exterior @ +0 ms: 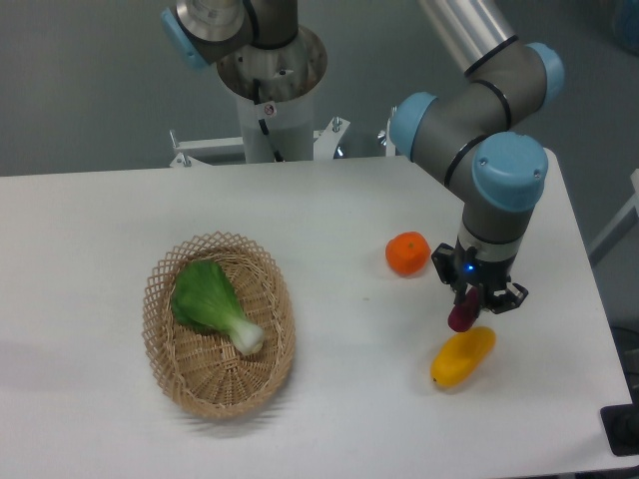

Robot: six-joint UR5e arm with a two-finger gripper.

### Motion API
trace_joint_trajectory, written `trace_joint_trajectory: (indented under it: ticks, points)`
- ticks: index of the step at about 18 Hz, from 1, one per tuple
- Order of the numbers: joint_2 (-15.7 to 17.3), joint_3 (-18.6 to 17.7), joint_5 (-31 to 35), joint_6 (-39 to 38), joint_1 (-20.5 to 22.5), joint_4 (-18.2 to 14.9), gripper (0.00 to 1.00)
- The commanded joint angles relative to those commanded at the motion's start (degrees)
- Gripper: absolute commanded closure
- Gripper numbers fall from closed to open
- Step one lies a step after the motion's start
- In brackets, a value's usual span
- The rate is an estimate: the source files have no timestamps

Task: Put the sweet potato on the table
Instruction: 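Hold the purple sweet potato in the gripper above the table, then carry the sweet potato past the orange toward the basket rim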

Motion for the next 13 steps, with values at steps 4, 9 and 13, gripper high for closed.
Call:
trace_joint_trajectory:
  ticks: [4, 9, 13]
  points:
    - [4.0, -7.6, -0.1, -0.1, -1.8, 1.2, 0.87]
    - [8.2, -13.9, -0.1, 0.0, -5.5, 1.2, 0.87]
    - [11.0, -19.5, -0.1, 0.2, -7.9, 1.2, 0.87]
